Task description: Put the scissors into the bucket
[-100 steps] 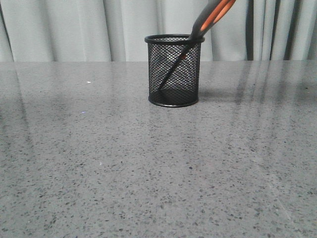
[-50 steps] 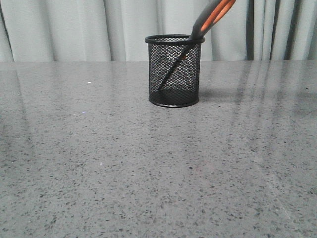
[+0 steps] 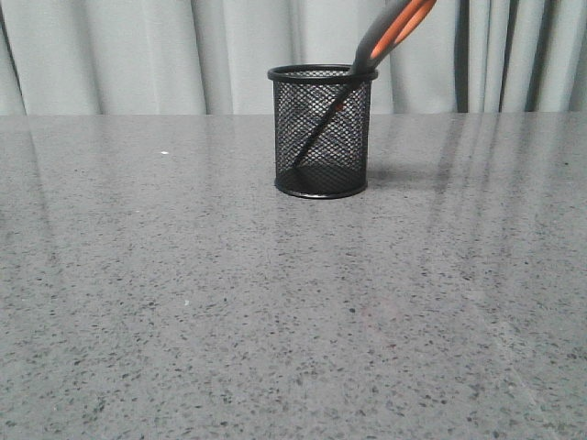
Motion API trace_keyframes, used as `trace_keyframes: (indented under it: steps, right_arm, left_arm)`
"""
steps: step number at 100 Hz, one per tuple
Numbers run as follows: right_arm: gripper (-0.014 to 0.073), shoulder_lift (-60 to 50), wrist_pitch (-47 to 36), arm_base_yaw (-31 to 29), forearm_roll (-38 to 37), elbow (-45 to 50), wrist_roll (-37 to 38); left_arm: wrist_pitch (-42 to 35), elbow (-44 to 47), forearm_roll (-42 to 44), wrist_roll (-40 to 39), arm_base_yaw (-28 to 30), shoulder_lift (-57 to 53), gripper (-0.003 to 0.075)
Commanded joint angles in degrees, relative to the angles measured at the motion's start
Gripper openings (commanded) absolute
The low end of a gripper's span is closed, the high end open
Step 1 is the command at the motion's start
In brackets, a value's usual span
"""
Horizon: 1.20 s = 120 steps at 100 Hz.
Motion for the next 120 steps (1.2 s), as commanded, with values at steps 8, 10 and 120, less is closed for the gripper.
trace_keyframes:
  steps: [8, 10, 120]
  right_arm:
    - [-0.0051, -4.64, -7.13, -0.30, 0.02, 2.76, -0.39]
    - [-0.0051, -4.93, -7.13, -0.30, 0.02, 2.76, -0.39]
    - [-0.0051, -5.17, -7.60, -0.30, 0.19, 2.76, -0.39]
  left_arm:
    - [-5.40, -0.29, -2.92, -0.59, 0.37, -1.07, -0.0021]
    - [-5.40, -0.29, -2.92, -0.59, 0.37, -1.07, -0.0021]
    - [-7.21, 0.90, 2.49, -6.89, 0.91, -1.07, -0.0021]
